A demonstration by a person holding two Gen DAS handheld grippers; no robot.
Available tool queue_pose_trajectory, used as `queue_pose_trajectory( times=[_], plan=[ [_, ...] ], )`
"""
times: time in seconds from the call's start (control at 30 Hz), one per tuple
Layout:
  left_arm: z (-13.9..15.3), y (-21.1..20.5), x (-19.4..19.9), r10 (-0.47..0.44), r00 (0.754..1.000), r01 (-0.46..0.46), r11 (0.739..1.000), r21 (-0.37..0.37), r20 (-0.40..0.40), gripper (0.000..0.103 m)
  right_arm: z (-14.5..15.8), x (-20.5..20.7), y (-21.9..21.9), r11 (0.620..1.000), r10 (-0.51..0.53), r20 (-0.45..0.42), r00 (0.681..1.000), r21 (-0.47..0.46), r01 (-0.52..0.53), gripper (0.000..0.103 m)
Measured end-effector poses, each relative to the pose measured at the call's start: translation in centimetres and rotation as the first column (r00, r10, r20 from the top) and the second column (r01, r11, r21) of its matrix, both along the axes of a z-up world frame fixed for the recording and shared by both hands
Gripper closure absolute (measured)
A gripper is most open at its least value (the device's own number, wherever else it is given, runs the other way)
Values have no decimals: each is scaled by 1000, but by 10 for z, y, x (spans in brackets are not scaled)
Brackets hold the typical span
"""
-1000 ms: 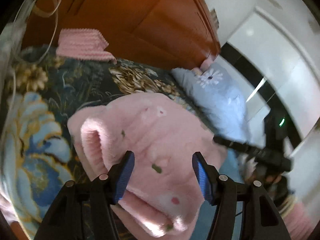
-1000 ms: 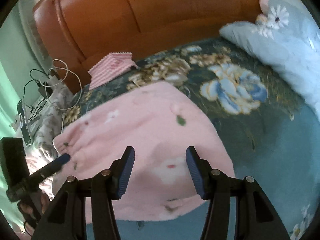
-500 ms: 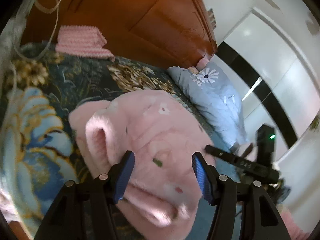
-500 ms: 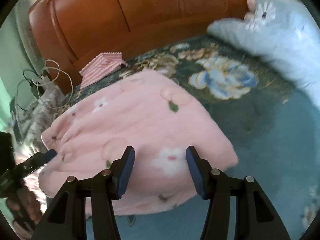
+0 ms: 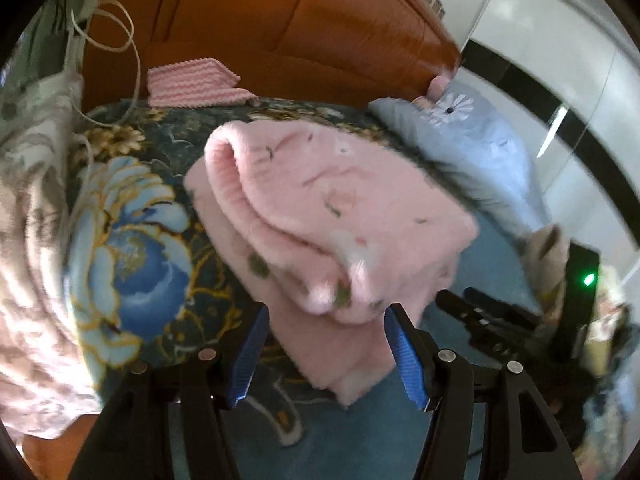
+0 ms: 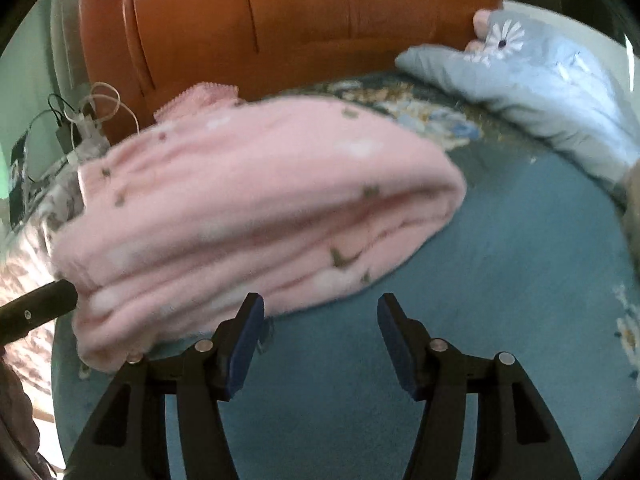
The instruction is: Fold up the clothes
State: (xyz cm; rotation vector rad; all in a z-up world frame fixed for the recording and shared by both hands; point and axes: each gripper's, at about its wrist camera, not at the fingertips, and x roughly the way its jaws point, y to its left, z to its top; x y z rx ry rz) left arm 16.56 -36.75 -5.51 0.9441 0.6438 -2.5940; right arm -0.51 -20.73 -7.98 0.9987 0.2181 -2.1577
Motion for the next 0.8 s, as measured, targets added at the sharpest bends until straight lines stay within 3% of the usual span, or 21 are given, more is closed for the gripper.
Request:
queue_pose_trajectory(
  times=[0.1, 0.17, 0.27, 0.47, 0.53, 0.8],
  plan=[
    [-8, 9, -9, 40, 999, -39, 996, -80, 13, 39, -6, -7, 5, 999, -34, 33, 999, -2, 34, 42],
    [-13, 11, -14, 60, 998, -59, 994, -88, 13, 39, -10, -12, 7, 997, -74, 52, 996, 9, 74, 41],
    [-16, 15, -16, 89, 996, -87, 990, -111, 7, 35, -12, -13, 6, 998, -58, 68, 996, 3, 58, 27],
    [-19, 13, -15, 136, 991, -133, 983, -123, 14, 28, -12, -7, 0, 998, -43, 33, 999, 42, 42, 24],
    [-19, 15, -13, 154, 988, -151, 980, -128, 14, 28, -13, -8, 0, 998, -35, 37, 999, 46, 34, 14],
    [-21, 26, -13, 176, 982, -163, 972, -167, 67, 27, -14, -2, -5, 995, -40, 5, 999, 88, 40, 14]
  ],
)
